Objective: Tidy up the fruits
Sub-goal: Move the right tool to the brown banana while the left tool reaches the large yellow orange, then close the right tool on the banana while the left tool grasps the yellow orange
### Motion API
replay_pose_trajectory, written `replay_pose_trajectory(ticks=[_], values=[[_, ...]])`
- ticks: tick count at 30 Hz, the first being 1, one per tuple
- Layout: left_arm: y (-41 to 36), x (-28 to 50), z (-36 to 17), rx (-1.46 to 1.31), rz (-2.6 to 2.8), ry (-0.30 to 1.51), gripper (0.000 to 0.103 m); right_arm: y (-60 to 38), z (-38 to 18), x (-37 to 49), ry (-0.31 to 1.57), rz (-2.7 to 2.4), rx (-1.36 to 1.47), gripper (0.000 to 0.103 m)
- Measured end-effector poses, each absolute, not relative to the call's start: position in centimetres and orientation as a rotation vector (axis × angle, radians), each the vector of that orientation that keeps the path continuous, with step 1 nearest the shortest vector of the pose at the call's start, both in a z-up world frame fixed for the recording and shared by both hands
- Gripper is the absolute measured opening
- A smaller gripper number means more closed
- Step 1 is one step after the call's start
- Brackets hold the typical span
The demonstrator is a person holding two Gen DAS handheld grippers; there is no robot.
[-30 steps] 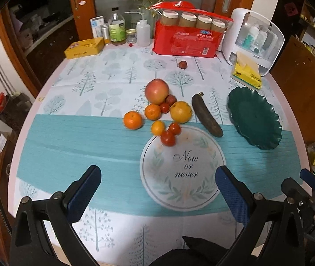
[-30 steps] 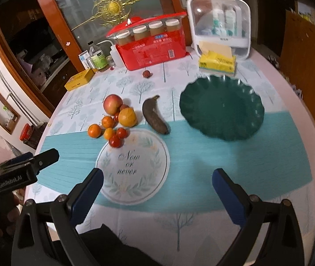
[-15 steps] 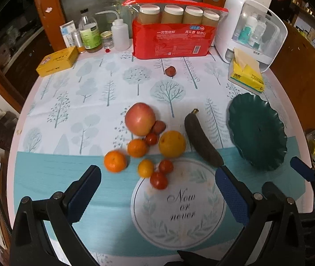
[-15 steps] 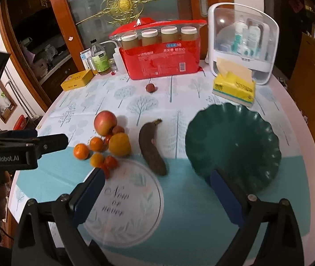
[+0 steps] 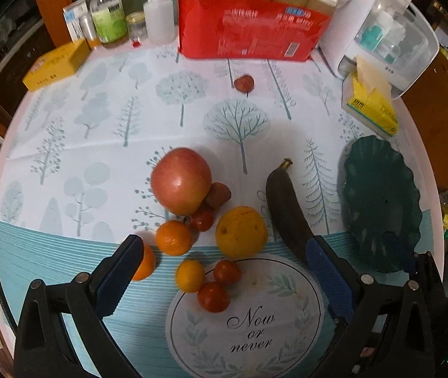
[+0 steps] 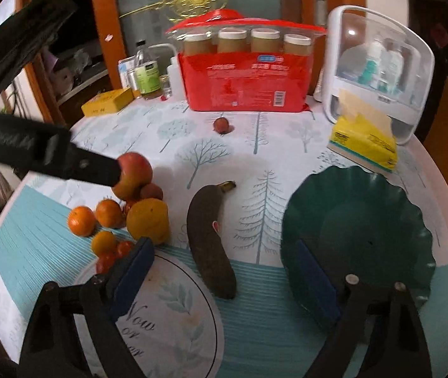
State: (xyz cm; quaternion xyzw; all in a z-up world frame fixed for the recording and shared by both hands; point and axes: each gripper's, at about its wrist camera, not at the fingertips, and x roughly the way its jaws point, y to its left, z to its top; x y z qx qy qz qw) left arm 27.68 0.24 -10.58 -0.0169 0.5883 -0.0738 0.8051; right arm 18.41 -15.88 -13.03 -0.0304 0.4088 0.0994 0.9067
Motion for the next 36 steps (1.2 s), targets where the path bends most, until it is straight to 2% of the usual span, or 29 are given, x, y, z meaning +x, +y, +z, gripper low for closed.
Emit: replay_pose_trajectory(ticks=[7, 12, 20, 25, 36], values=[[-0.8, 29.0, -14.5, -0.058, -0.157, 1.352, 0.099, -14.3, -15.7, 18.8, 0.788, 0.223, -0.205, 0.084], [-1.3, 29.6, -16.3, -0.056, -0.155, 1.393, 0.093, -13.6, -17.8, 19.5, 0.837, 0.279, -0.238, 0.067], [-2.3, 30.1, -17.2, 0.008, -0.157, 1.38, 0.084, -12.3, -19.6, 20.1, 0.861, 0.329, -0.271, 0.051], [-2.4, 30.7, -17.5, 0.019, -0.149, 1.388, 0.067, -12.3, -20.2, 20.6, 0.854, 0.318, -0.283, 0.046], [-2.5, 31.5, -18.3, -0.006, -0.153, 1.42, 0.066, -12.5, -20.5, 21.8, 0.861, 0.326, -0.268, 0.04]])
